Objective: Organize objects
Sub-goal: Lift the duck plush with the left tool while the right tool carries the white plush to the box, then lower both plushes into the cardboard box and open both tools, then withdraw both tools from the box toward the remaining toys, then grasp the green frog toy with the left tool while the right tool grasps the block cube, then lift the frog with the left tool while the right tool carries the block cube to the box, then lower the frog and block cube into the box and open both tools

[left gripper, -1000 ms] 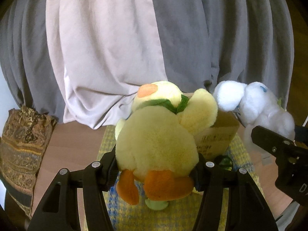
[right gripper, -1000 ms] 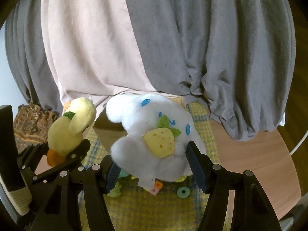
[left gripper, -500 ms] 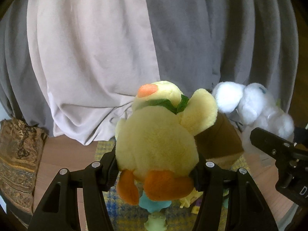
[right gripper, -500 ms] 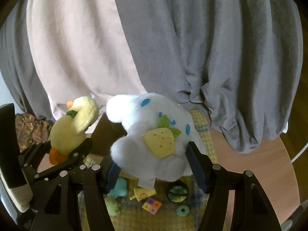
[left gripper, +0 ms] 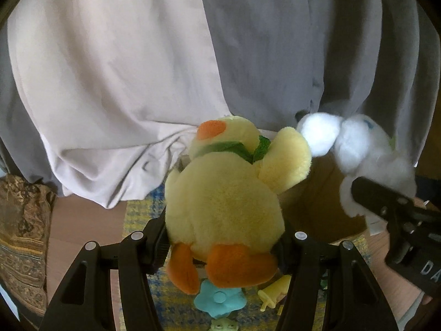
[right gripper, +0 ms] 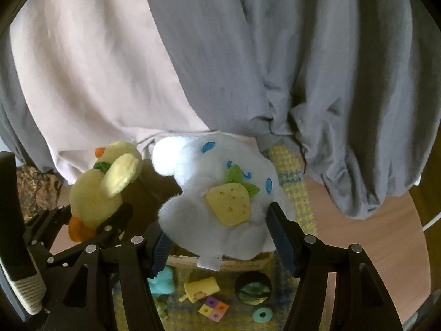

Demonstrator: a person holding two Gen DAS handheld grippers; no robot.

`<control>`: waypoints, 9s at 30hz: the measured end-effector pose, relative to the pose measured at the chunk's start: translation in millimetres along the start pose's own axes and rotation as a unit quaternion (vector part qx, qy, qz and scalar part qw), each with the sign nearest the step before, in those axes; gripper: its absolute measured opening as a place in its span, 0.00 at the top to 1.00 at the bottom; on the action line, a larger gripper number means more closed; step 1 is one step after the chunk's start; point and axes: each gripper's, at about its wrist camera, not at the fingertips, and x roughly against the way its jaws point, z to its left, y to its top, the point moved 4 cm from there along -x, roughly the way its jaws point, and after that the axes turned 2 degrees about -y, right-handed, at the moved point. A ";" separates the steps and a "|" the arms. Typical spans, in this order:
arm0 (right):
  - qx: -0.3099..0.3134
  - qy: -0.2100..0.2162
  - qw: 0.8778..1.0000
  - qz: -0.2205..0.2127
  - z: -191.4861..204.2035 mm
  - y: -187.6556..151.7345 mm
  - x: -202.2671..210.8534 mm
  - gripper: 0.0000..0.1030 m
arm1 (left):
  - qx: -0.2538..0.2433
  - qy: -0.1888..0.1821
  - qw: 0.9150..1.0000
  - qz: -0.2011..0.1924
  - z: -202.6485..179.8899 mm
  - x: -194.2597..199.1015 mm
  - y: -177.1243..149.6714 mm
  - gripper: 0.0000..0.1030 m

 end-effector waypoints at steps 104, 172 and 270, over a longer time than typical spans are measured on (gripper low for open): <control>0.031 -0.006 0.998 0.063 -1.2 -182.5 -38.3 0.07 | 0.013 0.075 0.995 0.056 3.0 -14.5 -209.4 0.03; 0.035 0.016 0.997 0.074 7.7 -186.5 -52.3 0.55 | 0.016 0.047 0.997 0.053 -5.6 -12.1 -206.9 0.46; 0.024 0.040 0.998 -0.040 7.6 1.1 -11.4 0.54 | 0.004 0.024 0.998 -0.052 10.0 -14.3 -8.7 0.45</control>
